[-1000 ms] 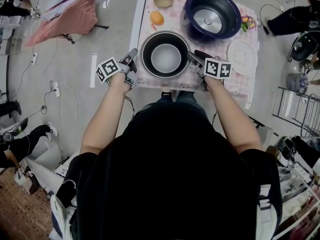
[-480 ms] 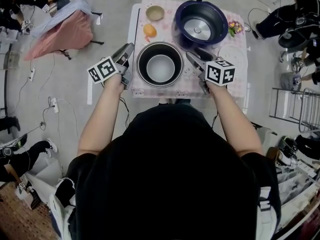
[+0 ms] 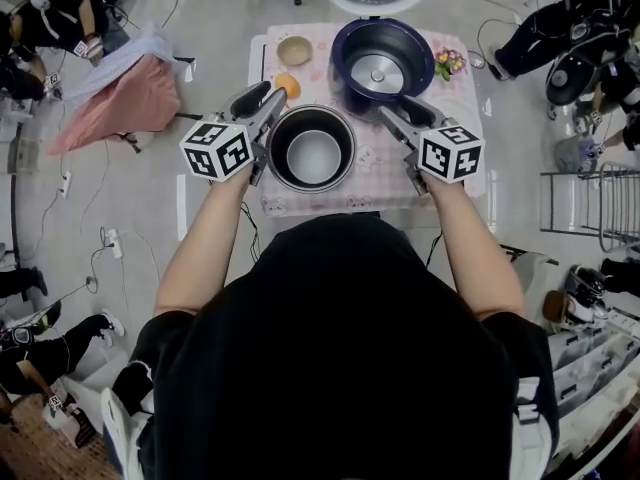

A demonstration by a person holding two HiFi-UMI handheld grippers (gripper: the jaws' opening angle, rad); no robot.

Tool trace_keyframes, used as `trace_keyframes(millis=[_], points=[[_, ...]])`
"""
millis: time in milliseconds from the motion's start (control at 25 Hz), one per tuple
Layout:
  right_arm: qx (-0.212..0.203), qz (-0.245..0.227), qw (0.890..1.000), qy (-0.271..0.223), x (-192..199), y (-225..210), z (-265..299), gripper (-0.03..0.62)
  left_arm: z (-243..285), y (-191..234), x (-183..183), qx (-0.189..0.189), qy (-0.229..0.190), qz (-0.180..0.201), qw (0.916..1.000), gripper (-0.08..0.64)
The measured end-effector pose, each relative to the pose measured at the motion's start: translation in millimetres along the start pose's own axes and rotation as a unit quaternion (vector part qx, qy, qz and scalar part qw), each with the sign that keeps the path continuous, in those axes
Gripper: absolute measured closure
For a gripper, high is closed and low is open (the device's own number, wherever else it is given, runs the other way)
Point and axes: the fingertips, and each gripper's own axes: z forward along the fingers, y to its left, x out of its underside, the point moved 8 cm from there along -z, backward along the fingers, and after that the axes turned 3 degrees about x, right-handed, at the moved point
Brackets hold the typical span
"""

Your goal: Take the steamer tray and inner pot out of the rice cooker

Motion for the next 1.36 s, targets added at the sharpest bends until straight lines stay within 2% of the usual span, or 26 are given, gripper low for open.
trace_keyframes(millis=[400, 720, 1360], points=[[0.035, -0.013, 0.999, -0.028, -22, -16, -32, 0.387, 28, -28, -20, 0.048, 0.015, 0.049, 0.9975, 0.390], [0.055, -0.004, 0.998, -0.030, -21, -24, -41, 0.387, 43, -30, -22, 0.068, 0.023, 0.052, 0.9961, 0.390], [0.074, 0.006, 0.997, -0.022, -11, -42, -52, 0.387, 60, -39, -13, 0.079, 0.039, 0.051, 0.9947, 0.390]])
